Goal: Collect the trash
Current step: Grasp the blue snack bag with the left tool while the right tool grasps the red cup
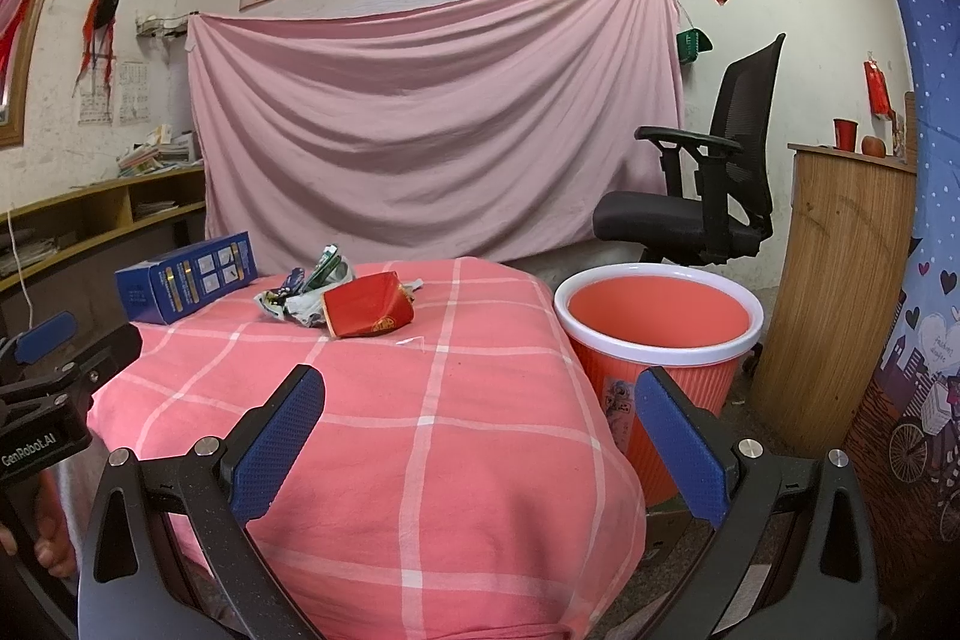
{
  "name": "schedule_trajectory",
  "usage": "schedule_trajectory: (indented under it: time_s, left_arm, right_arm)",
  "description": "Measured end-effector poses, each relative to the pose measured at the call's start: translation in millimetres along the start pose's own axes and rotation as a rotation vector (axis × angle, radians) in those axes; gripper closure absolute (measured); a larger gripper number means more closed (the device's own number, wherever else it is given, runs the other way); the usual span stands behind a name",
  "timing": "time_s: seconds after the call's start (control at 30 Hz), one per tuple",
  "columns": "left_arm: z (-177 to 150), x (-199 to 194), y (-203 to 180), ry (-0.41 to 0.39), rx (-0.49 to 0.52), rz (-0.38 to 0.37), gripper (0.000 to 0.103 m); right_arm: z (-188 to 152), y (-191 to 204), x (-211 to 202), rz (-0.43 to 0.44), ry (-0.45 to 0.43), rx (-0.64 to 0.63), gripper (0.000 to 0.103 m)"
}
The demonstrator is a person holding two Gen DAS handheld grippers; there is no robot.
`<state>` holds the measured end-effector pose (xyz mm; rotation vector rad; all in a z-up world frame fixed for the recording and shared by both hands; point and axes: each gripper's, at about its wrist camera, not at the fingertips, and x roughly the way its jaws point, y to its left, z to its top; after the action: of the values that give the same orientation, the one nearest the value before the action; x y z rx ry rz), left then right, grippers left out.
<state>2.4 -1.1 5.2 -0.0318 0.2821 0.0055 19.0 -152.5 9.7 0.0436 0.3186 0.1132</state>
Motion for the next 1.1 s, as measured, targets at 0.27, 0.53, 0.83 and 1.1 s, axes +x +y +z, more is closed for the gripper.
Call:
schedule_trajectory:
  time_s: [0.27, 0.53, 0.83, 1.1]
  left_arm:
    - [17, 7, 17, -0.037, -0.047, 0.043, 0.002]
    - [52, 47, 42, -0.116, -0.024, 0.095, 0.002]
    - [79, 111, 75, -0.132, -0.014, 0.135, 0.002]
    - [70, 152, 89, -0.022, -0.001, 0.108, 0.002]
  right_arm:
    - [12, 2, 10, 0.014, -0.036, 0.018, 0.000]
    - [63, 16, 54, 0.073, -0.122, -0.047, 0.000]
    - [82, 44, 124, 0.139, -0.094, -0.115, 0.000]
    - [66, 65, 171, 0.173, 0.112, -0.222, 0.000]
